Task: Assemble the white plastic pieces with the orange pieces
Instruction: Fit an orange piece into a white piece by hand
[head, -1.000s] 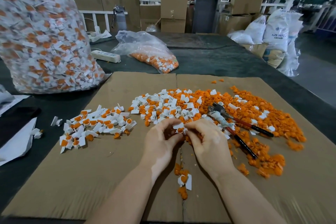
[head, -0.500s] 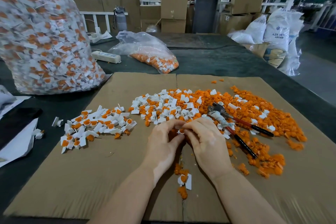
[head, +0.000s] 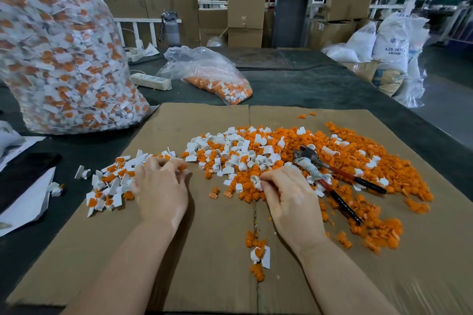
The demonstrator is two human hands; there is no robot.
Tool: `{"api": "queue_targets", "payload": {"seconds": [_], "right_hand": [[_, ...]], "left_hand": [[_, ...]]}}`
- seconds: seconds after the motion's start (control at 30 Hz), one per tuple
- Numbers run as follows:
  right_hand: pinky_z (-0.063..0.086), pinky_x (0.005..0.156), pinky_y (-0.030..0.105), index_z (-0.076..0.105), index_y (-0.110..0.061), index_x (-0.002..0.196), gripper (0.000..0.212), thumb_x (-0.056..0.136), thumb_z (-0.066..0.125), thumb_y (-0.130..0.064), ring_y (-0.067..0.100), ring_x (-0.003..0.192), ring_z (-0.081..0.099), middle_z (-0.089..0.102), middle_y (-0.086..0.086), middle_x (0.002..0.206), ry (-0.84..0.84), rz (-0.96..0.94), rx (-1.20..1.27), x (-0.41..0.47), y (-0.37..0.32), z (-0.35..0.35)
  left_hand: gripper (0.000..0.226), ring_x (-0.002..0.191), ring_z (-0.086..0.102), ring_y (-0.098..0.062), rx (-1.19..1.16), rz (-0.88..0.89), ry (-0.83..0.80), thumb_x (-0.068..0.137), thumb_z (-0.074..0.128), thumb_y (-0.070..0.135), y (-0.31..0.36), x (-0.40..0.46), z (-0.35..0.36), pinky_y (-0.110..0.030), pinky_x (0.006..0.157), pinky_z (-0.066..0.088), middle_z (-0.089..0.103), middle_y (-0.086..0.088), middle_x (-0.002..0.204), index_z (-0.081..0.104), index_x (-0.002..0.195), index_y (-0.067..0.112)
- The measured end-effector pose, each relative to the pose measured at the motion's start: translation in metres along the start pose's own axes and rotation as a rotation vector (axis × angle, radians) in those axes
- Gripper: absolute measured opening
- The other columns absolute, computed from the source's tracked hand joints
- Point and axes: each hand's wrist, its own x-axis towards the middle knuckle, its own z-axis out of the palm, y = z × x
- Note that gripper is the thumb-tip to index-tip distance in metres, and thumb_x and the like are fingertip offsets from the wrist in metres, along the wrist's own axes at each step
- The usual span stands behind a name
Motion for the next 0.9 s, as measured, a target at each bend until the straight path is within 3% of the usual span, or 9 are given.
{"api": "queue_targets", "payload": {"seconds": [0.17,0.33,0.47,0.57,0.67,0.73,0.83,0.9], "right_hand": [[0.048,0.074,0.022,0.068,-0.005,0.083,0.006,0.080,0.069,0.000,0.018,0.078,0.060,0.064,0.003,0.079,-0.003,-0.013,-0.020,-0.001,0.000,-0.001],[0.048,0.073,0.023,0.068,-0.005,0.083,0.007,0.079,0.069,0.001,0.018,0.077,0.060,0.063,0.003,0.078,-0.013,-0.017,-0.028,-0.001,-0.001,0.000],[0.046,0.074,0.020,0.068,-0.005,0.082,0.006,0.080,0.069,0.001,0.018,0.077,0.060,0.063,0.002,0.077,-0.032,-0.003,-0.026,-0.001,-0.001,0.000],[0.045,0.076,0.017,0.069,-0.005,0.084,0.008,0.079,0.070,0.001,0.018,0.078,0.062,0.065,0.003,0.080,-0.036,-0.013,-0.020,-0.001,-0.001,0.000],[0.053,0.079,0.025,0.071,-0.005,0.096,0.016,0.080,0.070,-0.002,0.018,0.085,0.065,0.069,0.004,0.088,-0.043,-0.040,-0.008,-0.001,-0.003,-0.001],[0.053,0.082,0.027,0.069,-0.007,0.106,0.026,0.081,0.070,-0.004,0.017,0.090,0.065,0.069,0.005,0.095,-0.063,-0.056,0.011,-0.001,-0.004,-0.002],[0.050,0.086,0.023,0.068,-0.006,0.110,0.030,0.080,0.070,-0.003,0.016,0.092,0.064,0.069,0.005,0.097,-0.087,-0.065,0.029,0.000,-0.005,-0.003],[0.051,0.083,0.022,0.070,-0.005,0.102,0.024,0.079,0.070,-0.001,0.016,0.088,0.065,0.069,0.005,0.092,-0.094,-0.064,0.042,0.000,-0.005,-0.005]], "left_hand": [[0.028,0.115,0.030,-0.022,-0.007,0.082,0.041,0.092,0.055,0.024,0.003,-0.001,0.007,-0.040,0.095,0.023,0.048,0.000,0.122,0.062,0.119,0.032],[0.027,0.112,0.036,-0.015,0.042,0.260,-0.020,0.095,0.049,0.032,0.015,-0.004,0.014,-0.031,0.078,0.013,0.060,0.010,0.115,0.061,0.119,0.036],[0.024,0.113,0.037,-0.015,-0.005,0.229,-0.071,0.095,0.052,0.027,0.019,-0.003,0.014,-0.033,0.083,0.016,0.065,0.010,0.111,0.064,0.114,0.036],[0.020,0.109,0.039,-0.015,-0.091,0.232,-0.062,0.093,0.056,0.029,0.023,-0.004,0.008,-0.030,0.076,0.013,0.066,0.010,0.108,0.065,0.110,0.034],[0.018,0.105,0.051,-0.014,-0.310,0.256,-0.159,0.089,0.061,0.028,0.033,-0.011,0.002,-0.038,0.097,0.027,0.065,0.014,0.097,0.068,0.105,0.033],[0.017,0.094,0.057,-0.007,-0.443,0.299,-0.279,0.088,0.063,0.026,0.041,-0.018,-0.002,-0.045,0.098,0.038,0.063,0.020,0.089,0.069,0.103,0.031],[0.016,0.087,0.056,0.001,-0.525,0.372,-0.397,0.089,0.062,0.023,0.050,-0.028,-0.002,-0.028,0.087,0.048,0.064,0.017,0.091,0.068,0.103,0.029],[0.019,0.091,0.058,0.001,-0.561,0.371,-0.422,0.089,0.062,0.022,0.050,-0.031,-0.001,-0.011,0.079,0.045,0.065,0.013,0.096,0.067,0.106,0.026]]}}
